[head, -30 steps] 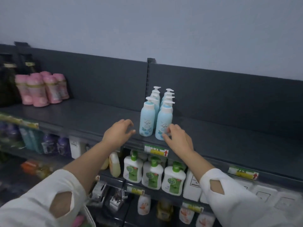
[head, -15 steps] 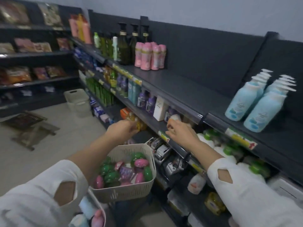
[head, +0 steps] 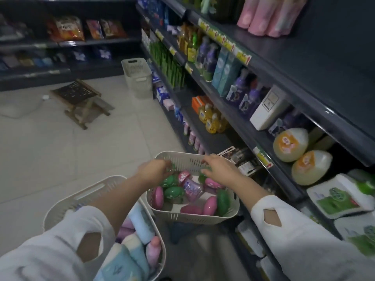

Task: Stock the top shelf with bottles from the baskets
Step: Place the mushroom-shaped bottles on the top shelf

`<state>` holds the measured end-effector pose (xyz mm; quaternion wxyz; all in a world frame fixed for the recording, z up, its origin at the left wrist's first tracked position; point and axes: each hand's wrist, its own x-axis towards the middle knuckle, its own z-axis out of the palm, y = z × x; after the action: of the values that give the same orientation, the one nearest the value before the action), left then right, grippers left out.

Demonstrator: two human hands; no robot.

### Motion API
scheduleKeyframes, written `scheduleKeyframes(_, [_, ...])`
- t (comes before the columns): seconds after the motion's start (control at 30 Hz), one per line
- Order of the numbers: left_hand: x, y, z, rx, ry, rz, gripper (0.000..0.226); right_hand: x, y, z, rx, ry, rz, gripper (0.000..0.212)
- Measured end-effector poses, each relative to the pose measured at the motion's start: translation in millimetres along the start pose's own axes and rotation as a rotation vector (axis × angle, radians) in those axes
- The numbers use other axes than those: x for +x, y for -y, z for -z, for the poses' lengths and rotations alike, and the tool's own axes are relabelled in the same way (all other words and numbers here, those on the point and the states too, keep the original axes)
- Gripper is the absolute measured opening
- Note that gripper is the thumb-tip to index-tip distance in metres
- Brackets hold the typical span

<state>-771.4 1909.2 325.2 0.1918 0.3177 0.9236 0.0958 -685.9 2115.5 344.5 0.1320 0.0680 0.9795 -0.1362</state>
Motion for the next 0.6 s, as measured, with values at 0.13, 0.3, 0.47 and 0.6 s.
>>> scheduleKeyframes(0.13, [13, 27, -43, -0.045, 0.079, 0.089, 0.032, 34, -7, -44, 0.041, 0.103, 0.043, 0.033])
scheduleKeyframes(0.3, [38, 47, -94, -0.085, 0.099, 0.172, 0.035, 84, -26, -97, 0.058, 0.212, 0.084, 0.038])
scheduleKeyframes(0.47, [67, 55, -139, -0.105, 0.141, 0.243, 0.034, 121, -46, -150, 0.015, 0.299, 0.081, 0.041])
scheduleKeyframes(0.6, [85, 57, -176, -0.092, 0.212, 0.222, 0.045, 142, -65, -188, -0.02, 0.359, 0.038, 0.044])
